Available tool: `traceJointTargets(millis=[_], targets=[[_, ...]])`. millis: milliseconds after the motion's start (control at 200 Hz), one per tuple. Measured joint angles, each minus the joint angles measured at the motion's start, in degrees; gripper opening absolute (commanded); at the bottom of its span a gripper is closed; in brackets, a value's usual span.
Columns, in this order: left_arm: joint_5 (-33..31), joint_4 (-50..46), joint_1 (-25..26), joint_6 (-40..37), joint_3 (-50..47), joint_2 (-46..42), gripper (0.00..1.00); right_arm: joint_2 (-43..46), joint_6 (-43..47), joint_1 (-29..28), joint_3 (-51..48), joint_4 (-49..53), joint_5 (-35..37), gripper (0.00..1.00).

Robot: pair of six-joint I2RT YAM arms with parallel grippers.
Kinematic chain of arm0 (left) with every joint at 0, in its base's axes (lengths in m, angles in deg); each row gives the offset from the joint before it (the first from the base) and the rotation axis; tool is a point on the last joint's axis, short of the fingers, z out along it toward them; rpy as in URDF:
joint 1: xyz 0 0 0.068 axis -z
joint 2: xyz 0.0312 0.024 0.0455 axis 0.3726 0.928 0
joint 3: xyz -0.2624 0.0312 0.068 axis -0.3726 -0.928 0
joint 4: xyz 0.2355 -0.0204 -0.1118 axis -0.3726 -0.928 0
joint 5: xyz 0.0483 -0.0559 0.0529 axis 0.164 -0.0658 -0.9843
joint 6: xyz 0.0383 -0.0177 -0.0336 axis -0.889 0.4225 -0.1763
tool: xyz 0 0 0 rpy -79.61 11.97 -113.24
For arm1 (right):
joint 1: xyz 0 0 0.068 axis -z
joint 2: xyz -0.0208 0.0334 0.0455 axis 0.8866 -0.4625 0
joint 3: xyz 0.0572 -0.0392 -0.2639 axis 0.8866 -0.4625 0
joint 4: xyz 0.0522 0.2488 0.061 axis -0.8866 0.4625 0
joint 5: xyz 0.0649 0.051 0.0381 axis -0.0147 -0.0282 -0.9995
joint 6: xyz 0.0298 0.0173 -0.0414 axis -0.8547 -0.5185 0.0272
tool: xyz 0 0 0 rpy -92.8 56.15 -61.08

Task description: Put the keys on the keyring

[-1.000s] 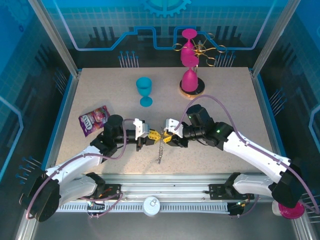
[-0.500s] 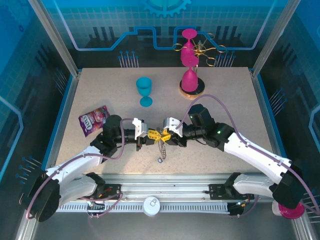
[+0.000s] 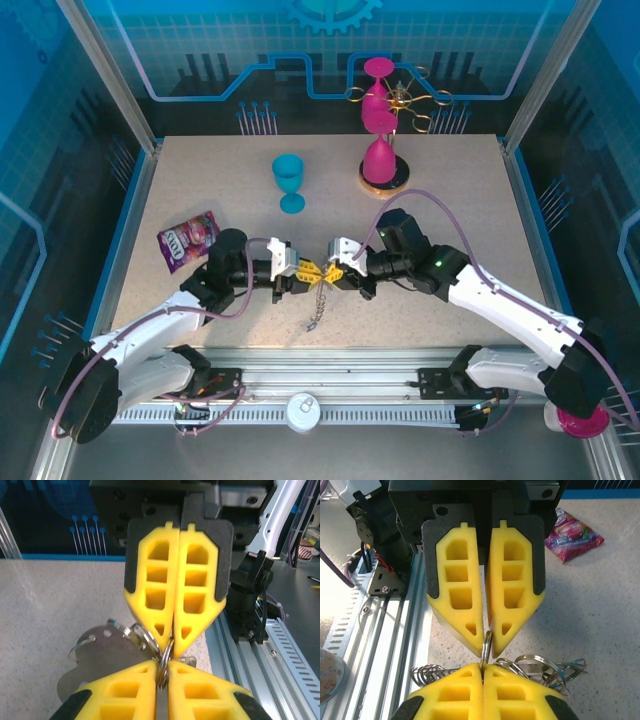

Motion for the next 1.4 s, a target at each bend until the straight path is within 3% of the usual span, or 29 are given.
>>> traceJointTargets(millis=[260, 530, 690, 796, 871, 936, 1006, 1226, 1401], targets=[[-1.66, -9.49, 0.0, -5.03, 2.73, -0.02, 0.13, -4.98, 4.9, -0.83, 7.32, 8.46, 1.79, 0.0], [-1.68, -12.52, 0.0, -6.27, 2.99, -0.02, 0.08, -9.75, 8.96, -2.99, 12.83, 15.65, 4.92, 0.0], [-1.68, -12.98, 0.0, -6.45, 2.99, -0.02, 0.1, -11.06, 10.38, -3.54, 14.86, 18.05, 6.08, 0.0], [-1.66, -13.7, 0.0, -6.47, 2.99, -0.02, 0.0, -11.87, 10.93, -3.93, 15.85, 19.37, 6.91, 0.0], [-1.7, -13.75, 0.0, -6.67, 2.99, -0.02, 0.0, -11.98, 10.91, -3.93, 15.98, 19.58, 7.1, 0.0], [-1.77, -13.66, 0.0, -6.67, 2.99, -0.02, 0.0, -11.78, 10.58, -3.93, 15.85, 19.32, 7.45, 0.2], [-2.16, -13.38, 0.0, -6.62, 2.99, -0.13, 0.0, -10.29, 9.53, -3.87, 14.16, 17.53, 7.63, 0.32], [-2.29, -8.2, 0.0, -4.44, 2.6, -0.7, 0.0, 0.52, 3.85, -3.02, 4.59, 10.03, 10.4, 0.32], [-2.32, -1.77, 0.0, -0.22, 0.79, -0.72, 0.0, 2.51, -0.39, -3.23, -0.13, 3.8, 11.87, 0.33]])
